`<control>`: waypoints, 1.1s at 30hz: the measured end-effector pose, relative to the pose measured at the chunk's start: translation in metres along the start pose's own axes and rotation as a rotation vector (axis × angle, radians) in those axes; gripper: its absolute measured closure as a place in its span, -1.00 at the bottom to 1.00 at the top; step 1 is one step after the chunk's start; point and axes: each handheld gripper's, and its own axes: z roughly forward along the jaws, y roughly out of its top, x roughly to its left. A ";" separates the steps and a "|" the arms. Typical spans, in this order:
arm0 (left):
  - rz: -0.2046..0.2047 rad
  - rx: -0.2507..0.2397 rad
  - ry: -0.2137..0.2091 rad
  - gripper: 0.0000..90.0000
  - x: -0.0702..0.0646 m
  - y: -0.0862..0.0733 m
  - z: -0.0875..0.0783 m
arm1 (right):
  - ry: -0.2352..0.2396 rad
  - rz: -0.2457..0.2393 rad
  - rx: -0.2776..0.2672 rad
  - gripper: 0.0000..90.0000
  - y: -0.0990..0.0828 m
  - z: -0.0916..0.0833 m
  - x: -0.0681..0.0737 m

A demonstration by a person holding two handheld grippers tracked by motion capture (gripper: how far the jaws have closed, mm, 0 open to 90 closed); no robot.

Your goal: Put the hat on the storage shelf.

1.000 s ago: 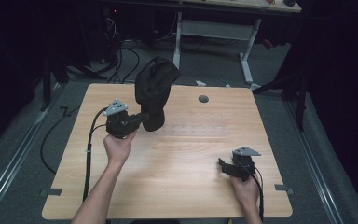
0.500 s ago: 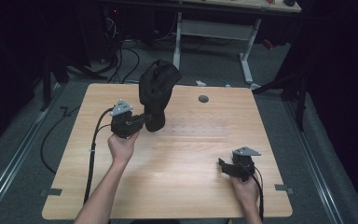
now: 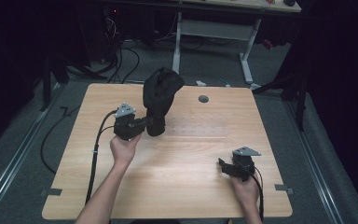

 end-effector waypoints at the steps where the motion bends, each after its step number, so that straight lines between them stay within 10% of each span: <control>1: -0.001 0.000 -0.008 0.90 0.000 -0.002 0.001 | 0.000 0.000 0.000 -0.29 0.000 0.000 0.000; 20: -0.034 0.039 -0.002 0.79 0.006 -0.016 -0.006 | 0.001 -0.001 -0.001 -0.29 0.000 0.000 0.000; 33: -0.045 0.033 0.028 0.09 0.005 -0.015 -0.017 | 0.002 -0.002 -0.001 -0.29 0.000 0.000 0.000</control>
